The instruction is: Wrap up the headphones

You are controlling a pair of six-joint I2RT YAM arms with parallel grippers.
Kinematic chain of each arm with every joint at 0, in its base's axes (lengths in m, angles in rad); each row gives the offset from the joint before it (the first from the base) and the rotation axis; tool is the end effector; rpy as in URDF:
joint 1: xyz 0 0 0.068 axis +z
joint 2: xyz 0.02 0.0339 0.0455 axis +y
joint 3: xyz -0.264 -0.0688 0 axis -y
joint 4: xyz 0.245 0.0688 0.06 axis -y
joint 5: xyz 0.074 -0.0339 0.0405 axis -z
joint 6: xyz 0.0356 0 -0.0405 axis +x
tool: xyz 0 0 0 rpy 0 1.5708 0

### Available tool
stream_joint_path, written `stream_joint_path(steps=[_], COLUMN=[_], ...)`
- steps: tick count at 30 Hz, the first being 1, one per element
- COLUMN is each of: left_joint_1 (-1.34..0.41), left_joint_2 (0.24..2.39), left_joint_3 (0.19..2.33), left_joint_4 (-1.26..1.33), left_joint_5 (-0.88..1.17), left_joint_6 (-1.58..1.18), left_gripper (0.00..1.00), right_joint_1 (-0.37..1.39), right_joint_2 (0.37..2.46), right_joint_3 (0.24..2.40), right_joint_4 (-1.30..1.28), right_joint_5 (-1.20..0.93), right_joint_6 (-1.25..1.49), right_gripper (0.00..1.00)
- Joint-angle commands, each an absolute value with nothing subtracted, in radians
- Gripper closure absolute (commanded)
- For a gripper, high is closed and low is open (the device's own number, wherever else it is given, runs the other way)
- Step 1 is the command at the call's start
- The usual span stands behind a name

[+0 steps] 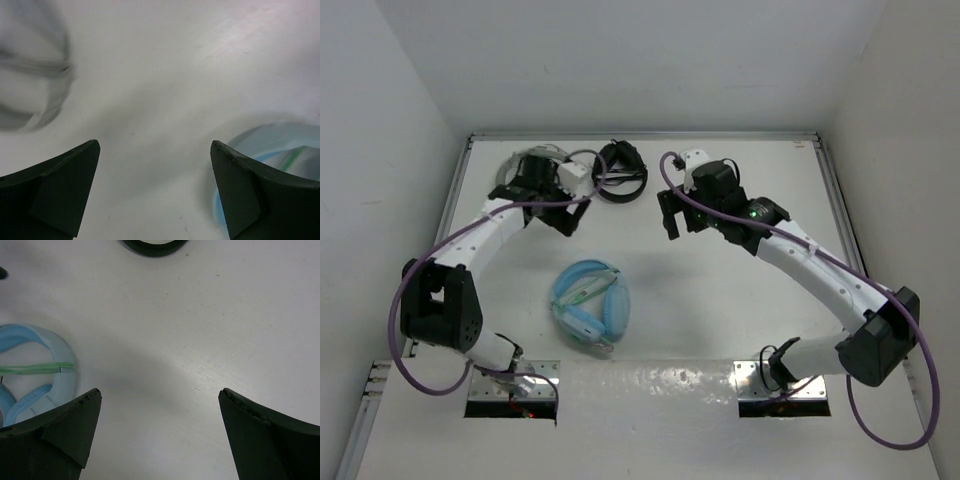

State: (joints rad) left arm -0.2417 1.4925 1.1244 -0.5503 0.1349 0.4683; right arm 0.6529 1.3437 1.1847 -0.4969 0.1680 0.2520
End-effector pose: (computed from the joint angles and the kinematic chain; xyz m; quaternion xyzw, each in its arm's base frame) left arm 0.3055 -0.0803 0.2577 0.3488 0.8787 -0.0273 0.3249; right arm 0.2407 0.1766 0.3246 -0.1417 0.8835 0.1247 0.4287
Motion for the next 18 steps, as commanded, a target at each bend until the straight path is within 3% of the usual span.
stream_joint_path(steps=[1, 3, 7, 11, 14, 18], left_joint_1=[-0.038, 0.154, 0.299, 0.301, 0.301, 0.301], left_joint_2=[1.512, 1.525, 1.488, 1.416, 1.420, 1.411], left_joint_3=[1.221, 1.277, 1.295, 1.270, 1.278, 1.267], left_joint_4=[-0.586, -0.604, -0.626, -0.632, -0.643, -0.653], left_joint_5=[-0.015, 0.040, -0.035, -0.104, -0.161, -0.210], left_joint_6=[0.364, 0.310, 0.284, 0.293, 0.221, 0.146], left_gripper=[0.10, 0.10, 0.10, 0.08, 0.02, 0.02], right_joint_1=[0.582, 0.476, 0.304, 0.195, 0.193, 0.193], right_joint_2=[1.381, 1.370, 1.310, 1.276, 1.247, 1.217], right_joint_3=[1.249, 1.227, 1.103, 1.028, 0.982, 0.936], right_joint_4=[-0.541, -0.534, -0.491, -0.482, -0.460, -0.456], right_joint_5=[0.227, 0.178, 0.202, 0.143, 0.156, 0.169], right_joint_6=[0.308, 0.371, 0.428, 0.472, 0.460, 0.454], right_gripper=[0.02, 0.02, 0.01, 0.01, 0.01, 0.01])
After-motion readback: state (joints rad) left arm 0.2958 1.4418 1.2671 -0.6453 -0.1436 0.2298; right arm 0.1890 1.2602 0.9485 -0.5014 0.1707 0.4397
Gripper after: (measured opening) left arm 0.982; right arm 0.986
